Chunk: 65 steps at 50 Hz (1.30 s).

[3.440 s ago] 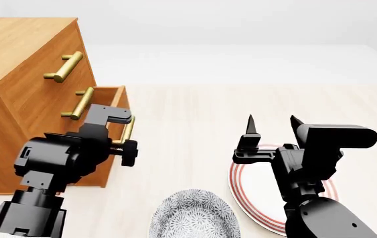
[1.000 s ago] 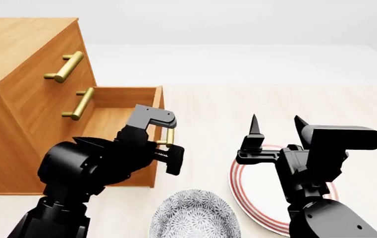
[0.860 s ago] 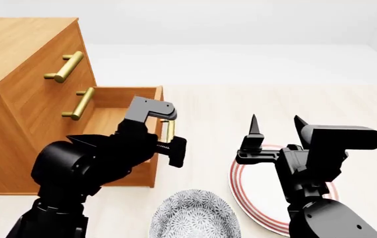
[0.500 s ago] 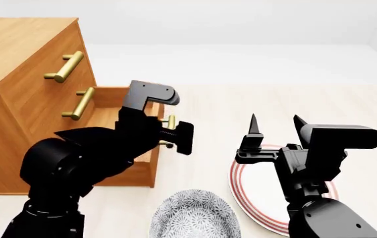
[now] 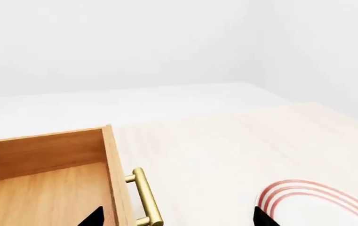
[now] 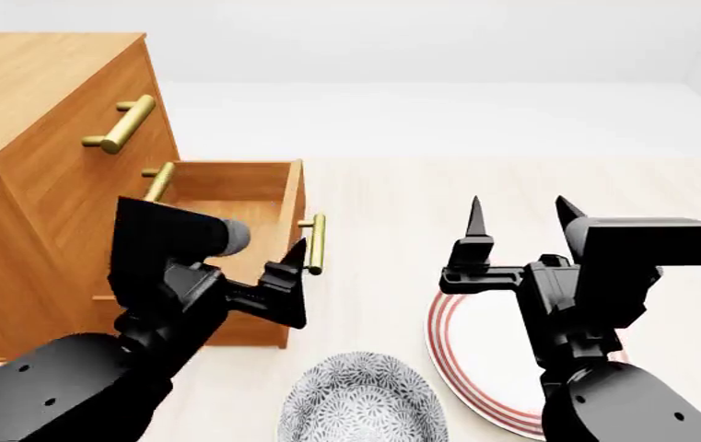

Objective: Open the bottom drawer of the cabinet.

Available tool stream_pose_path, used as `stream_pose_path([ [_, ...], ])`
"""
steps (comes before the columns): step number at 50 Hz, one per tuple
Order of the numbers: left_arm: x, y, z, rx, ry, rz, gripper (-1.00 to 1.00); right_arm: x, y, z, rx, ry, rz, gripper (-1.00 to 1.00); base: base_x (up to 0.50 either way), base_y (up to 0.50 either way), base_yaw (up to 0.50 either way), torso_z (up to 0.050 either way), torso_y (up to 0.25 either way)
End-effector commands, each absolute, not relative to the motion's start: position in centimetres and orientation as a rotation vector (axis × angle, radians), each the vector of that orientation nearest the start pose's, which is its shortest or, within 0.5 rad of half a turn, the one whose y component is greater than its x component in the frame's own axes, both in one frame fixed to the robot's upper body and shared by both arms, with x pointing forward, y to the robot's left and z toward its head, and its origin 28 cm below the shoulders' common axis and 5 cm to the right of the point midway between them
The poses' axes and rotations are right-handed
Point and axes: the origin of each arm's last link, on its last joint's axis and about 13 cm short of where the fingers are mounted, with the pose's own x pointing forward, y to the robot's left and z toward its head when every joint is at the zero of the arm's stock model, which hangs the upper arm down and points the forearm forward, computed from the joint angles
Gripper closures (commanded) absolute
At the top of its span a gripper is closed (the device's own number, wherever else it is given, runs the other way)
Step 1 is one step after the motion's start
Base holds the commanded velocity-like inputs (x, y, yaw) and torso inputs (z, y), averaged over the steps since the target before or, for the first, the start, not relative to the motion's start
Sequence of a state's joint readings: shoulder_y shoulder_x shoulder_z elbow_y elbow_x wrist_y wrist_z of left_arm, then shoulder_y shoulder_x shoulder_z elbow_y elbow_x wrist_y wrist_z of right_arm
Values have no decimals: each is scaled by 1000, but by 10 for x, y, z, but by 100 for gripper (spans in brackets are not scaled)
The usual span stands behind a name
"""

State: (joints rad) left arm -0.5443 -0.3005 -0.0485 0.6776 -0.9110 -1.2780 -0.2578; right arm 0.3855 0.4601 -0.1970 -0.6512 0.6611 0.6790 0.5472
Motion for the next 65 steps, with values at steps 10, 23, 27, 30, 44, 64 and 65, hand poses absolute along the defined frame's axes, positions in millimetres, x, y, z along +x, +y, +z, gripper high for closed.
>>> stream_pose_path([
  [10, 183, 228, 186, -54, -111, -286, -100, 207, -100, 203, -132, -306, -5, -100, 0, 0, 0, 0, 0],
  [23, 176, 229, 188, -51, -204, -231, -100, 199, -100, 208, -121, -342, 8, -100, 0, 0, 0, 0, 0],
  [27, 175, 229, 188, -29, -227, -214, -100, 198, -100, 209, -127, -356, 5, -100, 0, 0, 0, 0, 0],
  [30, 174, 230, 191, -15, -263, -193, -100, 195, -101, 212, -131, -376, -4, -100, 0, 0, 0, 0, 0],
  [44, 180, 221, 236, 70, -462, -123, -100, 199, -100, 245, -182, -514, -25, -100, 0, 0, 0, 0, 0],
  [64, 186, 215, 276, 97, -582, -85, -100, 199, -97, 268, -212, -582, -17, -100, 0, 0, 0, 0, 0],
  [65, 186, 215, 277, 99, -584, -85, -100, 199, -97, 269, -212, -583, -17, -100, 0, 0, 0, 0, 0],
])
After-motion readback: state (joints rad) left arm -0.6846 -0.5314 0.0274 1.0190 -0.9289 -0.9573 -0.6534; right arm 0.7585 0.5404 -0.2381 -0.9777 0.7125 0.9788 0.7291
